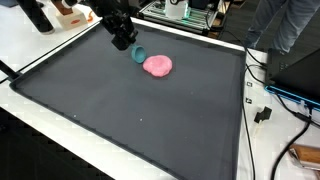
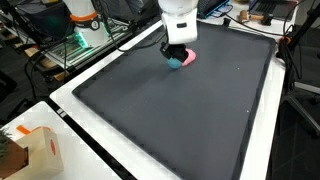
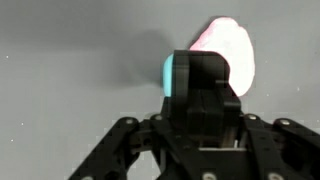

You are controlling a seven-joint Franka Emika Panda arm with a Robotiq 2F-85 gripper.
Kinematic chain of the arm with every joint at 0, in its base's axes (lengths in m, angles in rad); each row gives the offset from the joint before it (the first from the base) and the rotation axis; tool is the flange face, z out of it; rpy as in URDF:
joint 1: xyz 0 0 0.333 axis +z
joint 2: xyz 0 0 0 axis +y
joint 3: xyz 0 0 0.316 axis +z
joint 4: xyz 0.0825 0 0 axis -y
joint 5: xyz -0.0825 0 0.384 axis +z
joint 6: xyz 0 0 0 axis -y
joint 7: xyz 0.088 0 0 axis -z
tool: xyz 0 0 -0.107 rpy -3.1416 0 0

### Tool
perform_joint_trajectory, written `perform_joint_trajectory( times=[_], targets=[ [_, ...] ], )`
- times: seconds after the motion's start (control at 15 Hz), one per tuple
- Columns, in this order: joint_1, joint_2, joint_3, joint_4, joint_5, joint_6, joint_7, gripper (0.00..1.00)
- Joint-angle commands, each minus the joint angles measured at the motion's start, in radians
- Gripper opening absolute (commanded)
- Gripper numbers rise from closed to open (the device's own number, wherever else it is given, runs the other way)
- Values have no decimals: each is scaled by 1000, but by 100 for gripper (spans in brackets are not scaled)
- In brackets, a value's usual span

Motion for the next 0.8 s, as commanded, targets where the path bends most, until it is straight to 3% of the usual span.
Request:
perform_joint_trajectory(
  times=[0.0, 0.27, 0.6, 0.67, 0.73],
  targets=[
    [56, -77, 9, -81, -142, 92, 140, 25],
    [114, -119, 16, -102, -299, 133, 303, 25],
    [158, -176, 38, -114, -425, 89, 442, 25],
    [137, -125, 42, -70, -386, 102, 399, 50],
    [143, -135, 46, -74, -395, 99, 412, 50]
  ],
)
